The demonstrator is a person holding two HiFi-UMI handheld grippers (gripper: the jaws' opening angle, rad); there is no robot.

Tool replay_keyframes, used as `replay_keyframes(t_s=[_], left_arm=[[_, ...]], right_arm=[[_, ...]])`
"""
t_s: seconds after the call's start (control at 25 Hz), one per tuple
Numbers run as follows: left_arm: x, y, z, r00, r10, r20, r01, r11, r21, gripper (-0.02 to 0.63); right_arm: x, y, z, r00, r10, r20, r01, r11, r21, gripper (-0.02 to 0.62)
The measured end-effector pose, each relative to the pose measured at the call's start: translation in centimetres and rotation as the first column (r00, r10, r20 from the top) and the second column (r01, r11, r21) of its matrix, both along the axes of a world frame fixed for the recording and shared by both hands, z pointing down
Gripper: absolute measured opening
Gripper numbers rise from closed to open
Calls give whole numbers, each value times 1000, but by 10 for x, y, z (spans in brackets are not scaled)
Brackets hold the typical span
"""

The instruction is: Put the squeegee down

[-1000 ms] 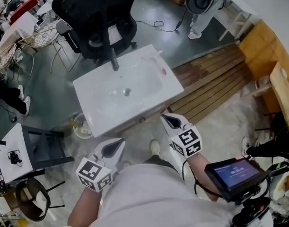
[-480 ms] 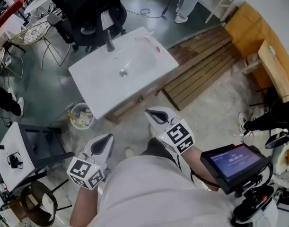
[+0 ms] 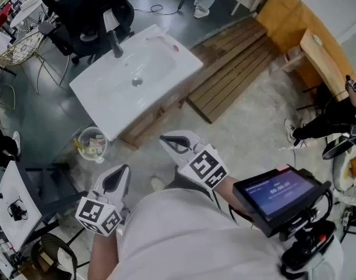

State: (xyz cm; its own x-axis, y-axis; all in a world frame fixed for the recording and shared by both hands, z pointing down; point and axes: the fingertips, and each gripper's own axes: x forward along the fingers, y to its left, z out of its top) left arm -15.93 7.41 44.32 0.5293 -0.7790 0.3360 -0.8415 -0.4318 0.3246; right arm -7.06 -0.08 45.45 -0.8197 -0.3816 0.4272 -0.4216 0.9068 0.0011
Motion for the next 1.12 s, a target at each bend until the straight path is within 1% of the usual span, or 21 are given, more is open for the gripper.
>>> replay_keyframes(t_s=[0.36,0.68,1.12], left_arm=[[0,0,-1,1000,16,0,-16,1000,1,8],[-2,4,5,1000,-4,-1,4,1000,-2,8],[2,2,10,1000,0,-10,0,1000,0,8]], right_arm=[[-10,5,-5,1000,-28,-6,28,1000,7,2],[-13,7,-5,998,-60,-18,60,998,22,2],[-11,8,-5,997,-68,-26,69,997,28,2]])
